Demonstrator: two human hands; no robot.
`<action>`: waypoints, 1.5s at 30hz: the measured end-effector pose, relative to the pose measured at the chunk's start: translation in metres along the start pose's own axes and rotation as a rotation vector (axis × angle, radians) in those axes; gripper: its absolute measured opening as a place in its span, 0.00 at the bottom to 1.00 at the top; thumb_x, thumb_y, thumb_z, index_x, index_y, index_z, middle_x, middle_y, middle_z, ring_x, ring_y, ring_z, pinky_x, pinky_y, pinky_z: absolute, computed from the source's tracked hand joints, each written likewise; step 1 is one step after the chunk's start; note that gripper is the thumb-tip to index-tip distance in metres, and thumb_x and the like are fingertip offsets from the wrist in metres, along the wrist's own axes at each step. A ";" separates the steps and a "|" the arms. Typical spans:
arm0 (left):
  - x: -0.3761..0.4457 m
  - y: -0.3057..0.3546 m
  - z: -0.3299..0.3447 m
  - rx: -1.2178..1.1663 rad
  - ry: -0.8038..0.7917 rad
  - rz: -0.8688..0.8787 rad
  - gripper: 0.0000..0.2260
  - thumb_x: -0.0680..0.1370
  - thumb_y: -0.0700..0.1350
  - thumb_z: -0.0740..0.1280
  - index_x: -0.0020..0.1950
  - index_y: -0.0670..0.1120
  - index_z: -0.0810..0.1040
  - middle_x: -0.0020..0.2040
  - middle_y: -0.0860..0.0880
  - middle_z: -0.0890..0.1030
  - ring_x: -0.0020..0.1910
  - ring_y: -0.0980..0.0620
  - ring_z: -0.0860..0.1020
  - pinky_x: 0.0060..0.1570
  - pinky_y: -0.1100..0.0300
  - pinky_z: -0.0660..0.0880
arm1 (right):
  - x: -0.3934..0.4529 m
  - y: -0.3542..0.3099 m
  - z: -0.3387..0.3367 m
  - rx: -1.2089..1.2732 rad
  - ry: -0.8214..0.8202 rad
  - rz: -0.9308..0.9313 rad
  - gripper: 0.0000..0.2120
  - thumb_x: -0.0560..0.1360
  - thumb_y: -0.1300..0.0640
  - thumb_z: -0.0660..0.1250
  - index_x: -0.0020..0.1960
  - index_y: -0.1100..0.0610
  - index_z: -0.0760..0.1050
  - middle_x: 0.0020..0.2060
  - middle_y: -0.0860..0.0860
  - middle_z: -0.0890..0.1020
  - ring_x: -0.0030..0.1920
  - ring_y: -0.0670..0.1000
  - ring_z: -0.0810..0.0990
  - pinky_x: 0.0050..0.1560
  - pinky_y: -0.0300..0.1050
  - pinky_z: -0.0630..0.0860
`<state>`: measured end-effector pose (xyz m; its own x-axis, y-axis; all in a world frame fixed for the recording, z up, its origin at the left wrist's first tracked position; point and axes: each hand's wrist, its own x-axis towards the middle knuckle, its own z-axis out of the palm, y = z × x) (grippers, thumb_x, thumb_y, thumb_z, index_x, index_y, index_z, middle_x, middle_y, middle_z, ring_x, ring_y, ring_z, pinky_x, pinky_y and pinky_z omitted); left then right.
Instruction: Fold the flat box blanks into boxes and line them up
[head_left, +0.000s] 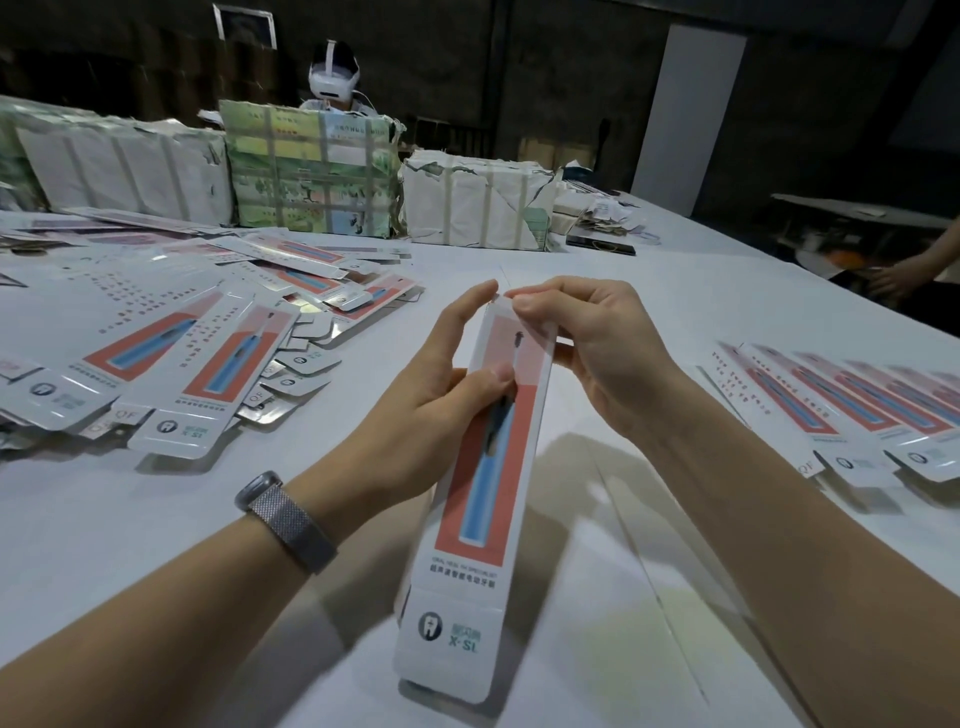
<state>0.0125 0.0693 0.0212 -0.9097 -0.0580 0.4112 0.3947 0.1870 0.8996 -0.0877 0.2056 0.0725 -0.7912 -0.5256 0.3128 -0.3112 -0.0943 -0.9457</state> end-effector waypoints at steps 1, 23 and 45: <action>0.000 0.000 0.000 -0.014 0.007 -0.004 0.26 0.80 0.50 0.61 0.76 0.64 0.59 0.38 0.54 0.84 0.34 0.55 0.82 0.37 0.65 0.78 | 0.000 0.000 -0.002 -0.017 -0.020 -0.006 0.09 0.76 0.63 0.69 0.39 0.56 0.84 0.38 0.54 0.83 0.40 0.51 0.80 0.46 0.49 0.78; 0.009 -0.001 -0.003 -0.014 0.212 0.003 0.16 0.81 0.49 0.66 0.63 0.65 0.63 0.43 0.36 0.84 0.38 0.39 0.83 0.39 0.45 0.81 | -0.015 0.005 0.017 -0.456 0.077 -0.221 0.17 0.78 0.55 0.68 0.66 0.47 0.76 0.56 0.48 0.75 0.51 0.47 0.76 0.55 0.42 0.77; 0.018 -0.039 -0.058 0.466 0.293 -0.114 0.13 0.69 0.61 0.63 0.52 0.67 0.80 0.52 0.65 0.83 0.54 0.63 0.79 0.59 0.34 0.76 | 0.015 0.053 -0.141 -1.513 0.390 0.504 0.16 0.76 0.58 0.61 0.63 0.50 0.75 0.64 0.55 0.68 0.65 0.61 0.64 0.62 0.60 0.63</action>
<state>-0.0119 0.0045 0.0019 -0.8428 -0.3610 0.3992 0.1371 0.5732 0.8079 -0.1904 0.3119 0.0392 -0.9701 0.0090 0.2425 -0.0119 0.9964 -0.0845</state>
